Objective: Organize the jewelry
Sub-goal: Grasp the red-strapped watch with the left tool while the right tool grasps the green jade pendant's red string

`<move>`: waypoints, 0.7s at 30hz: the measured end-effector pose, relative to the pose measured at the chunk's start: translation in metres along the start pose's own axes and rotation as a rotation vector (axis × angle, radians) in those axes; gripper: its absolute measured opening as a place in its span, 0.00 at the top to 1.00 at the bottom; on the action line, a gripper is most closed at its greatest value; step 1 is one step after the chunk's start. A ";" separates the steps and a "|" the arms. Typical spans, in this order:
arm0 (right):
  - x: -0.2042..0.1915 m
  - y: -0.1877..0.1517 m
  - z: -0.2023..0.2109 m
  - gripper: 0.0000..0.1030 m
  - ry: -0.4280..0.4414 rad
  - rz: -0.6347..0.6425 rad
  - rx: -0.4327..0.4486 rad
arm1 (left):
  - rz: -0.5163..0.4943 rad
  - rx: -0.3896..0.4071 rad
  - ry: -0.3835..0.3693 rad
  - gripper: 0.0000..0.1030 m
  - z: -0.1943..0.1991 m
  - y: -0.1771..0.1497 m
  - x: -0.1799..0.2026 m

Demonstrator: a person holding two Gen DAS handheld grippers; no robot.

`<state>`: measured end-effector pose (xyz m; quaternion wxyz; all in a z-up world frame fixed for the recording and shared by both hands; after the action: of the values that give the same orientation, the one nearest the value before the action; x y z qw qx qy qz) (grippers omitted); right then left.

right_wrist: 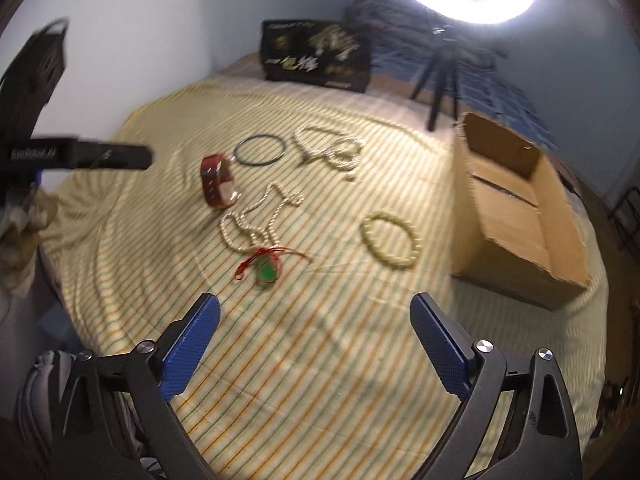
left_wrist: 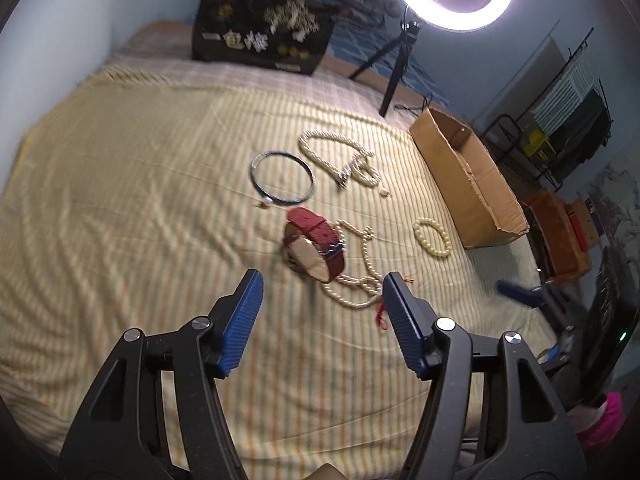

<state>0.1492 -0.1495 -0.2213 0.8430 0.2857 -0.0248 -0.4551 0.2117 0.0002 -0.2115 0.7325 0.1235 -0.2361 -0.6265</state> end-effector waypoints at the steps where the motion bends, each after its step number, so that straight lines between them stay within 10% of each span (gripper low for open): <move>1: -0.001 0.000 -0.006 0.19 0.006 0.001 -0.013 | 0.008 -0.019 -0.006 0.38 -0.005 0.001 0.003; 21: -0.011 0.000 -0.066 0.56 0.074 0.026 -0.103 | 0.016 -0.113 0.147 0.40 -0.071 0.007 0.013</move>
<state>0.1629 -0.1106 -0.2745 0.8629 0.2582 0.0263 -0.4337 0.2547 -0.0191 -0.2661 0.7585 0.1257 -0.1471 -0.6223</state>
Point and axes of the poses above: each gripper's, at about its wrist camera, not at the fingertips, and z roughly against the way its jaws point, x to its right, y to its top, the point moved 10 cm from there along -z, roughly the way its jaws point, and after that the axes turned 15 degrees about y, right-handed, at the moved point
